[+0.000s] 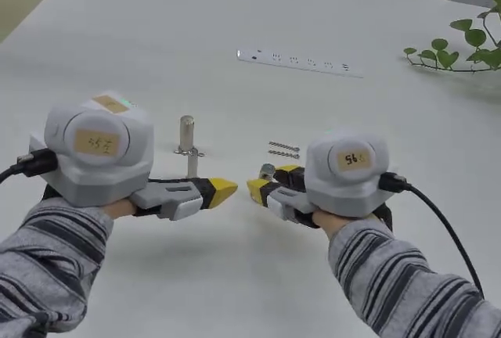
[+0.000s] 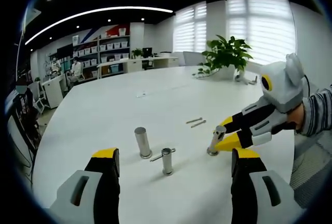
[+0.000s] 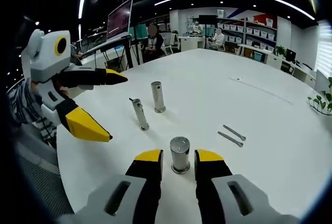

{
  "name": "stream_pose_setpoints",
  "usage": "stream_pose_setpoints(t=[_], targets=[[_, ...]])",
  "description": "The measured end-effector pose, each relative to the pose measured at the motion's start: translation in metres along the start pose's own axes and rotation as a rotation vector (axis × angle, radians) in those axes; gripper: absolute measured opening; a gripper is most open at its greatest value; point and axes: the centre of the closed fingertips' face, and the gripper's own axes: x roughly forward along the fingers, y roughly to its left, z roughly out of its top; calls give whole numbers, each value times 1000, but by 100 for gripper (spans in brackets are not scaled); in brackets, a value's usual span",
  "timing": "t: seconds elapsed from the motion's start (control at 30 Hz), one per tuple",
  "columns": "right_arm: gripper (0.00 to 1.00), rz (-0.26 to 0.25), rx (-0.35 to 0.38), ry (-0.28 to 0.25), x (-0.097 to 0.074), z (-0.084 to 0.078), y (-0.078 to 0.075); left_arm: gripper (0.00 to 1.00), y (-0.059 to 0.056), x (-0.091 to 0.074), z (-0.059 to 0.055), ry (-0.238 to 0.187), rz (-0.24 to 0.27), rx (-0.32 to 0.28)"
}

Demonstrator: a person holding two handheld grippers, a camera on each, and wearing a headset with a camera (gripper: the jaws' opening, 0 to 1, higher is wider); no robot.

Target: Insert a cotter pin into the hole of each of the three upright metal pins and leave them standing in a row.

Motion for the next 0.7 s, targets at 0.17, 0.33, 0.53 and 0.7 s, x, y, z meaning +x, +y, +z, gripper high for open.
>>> stream_pose_setpoints(t=[0.17, 0.33, 0.53, 0.7], targets=[[23, 55, -35, -7, -13, 0, 0, 89, -2, 1, -2, 13, -5, 11], [24, 102, -83, 25, -22, -4, -2, 89, -4, 1, -2, 11, -9, 14], [25, 146, -154, 71, -29, -4, -10, 89, -6, 1, -3, 15, -14, 18], [25, 166, -178, 107, -31, -2, -22, 89, -5, 1, -2, 13, -10, 17]])
